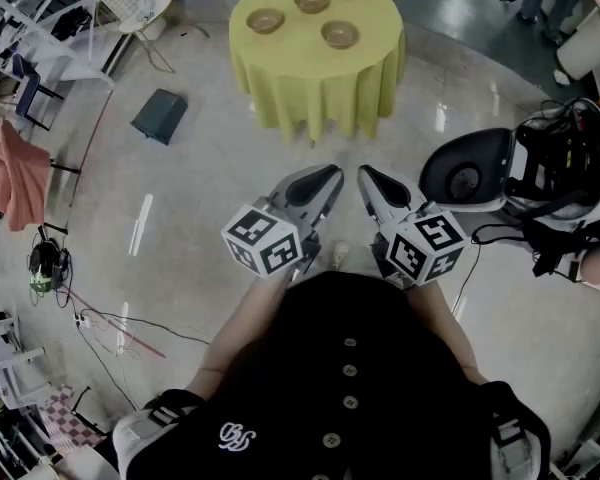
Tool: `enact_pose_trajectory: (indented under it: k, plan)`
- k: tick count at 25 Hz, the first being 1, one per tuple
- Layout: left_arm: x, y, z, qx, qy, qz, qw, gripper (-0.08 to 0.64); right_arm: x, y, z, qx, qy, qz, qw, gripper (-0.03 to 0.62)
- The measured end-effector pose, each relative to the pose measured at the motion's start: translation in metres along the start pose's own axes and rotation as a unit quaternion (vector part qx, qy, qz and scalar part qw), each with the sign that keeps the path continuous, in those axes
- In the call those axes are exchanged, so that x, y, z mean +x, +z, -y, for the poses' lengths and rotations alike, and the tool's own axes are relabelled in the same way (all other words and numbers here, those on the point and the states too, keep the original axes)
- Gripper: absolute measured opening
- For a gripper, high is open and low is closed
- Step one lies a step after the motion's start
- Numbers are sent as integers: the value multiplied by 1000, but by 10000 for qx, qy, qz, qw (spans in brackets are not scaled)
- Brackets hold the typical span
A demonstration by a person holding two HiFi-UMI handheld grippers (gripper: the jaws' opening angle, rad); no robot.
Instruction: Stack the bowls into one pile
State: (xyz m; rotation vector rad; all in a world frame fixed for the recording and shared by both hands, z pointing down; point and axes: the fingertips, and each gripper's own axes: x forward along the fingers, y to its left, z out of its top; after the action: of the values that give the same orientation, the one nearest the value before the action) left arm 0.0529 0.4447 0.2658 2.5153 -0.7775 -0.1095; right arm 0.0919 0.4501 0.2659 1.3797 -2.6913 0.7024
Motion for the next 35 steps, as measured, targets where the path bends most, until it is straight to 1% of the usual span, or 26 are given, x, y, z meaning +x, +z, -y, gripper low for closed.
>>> enact_pose_trajectory:
  k: [5,10,13,18,23,26,28,31,33,35]
  plan:
    - [20,-1,-14,18,32,-34,10000,41,11,-1,24,-15,-29,-65,10000,3]
    - [13,-2,-5,-1,41,-80,10000,41,0,1,18,-11,-112,-49,9999,3]
    - [19,-1,-6,-29,69,-49,10000,41,-1,5,26,72,-170,59,9998,5]
    - [38,1,-13,-62,181,1,9998,41,1,10,49,77,-223,6,9997,5]
    - [53,1,-23,-153,411,102,9990,41,6,14,71,102,-172,-59,9998,5]
    - [61,-5,-28,-169,449,21,9988,41,8,11,80,154,-182,-75,9997,5]
    - [58,-7,-26,-156,416,-16,9990,41,7,6,77,191,-202,-84,9996,5]
    - [35,-7,-23,-155,364,-1,9992,41,6,-2,56,212,-270,-59,9994,5]
    - [41,-5,-36,-181,353,-43,9992,41,17,0,63,268,-326,-40,9991,5]
    - [62,-1,-58,-271,347,-102,9990,41,38,7,84,317,-361,-73,9988,5]
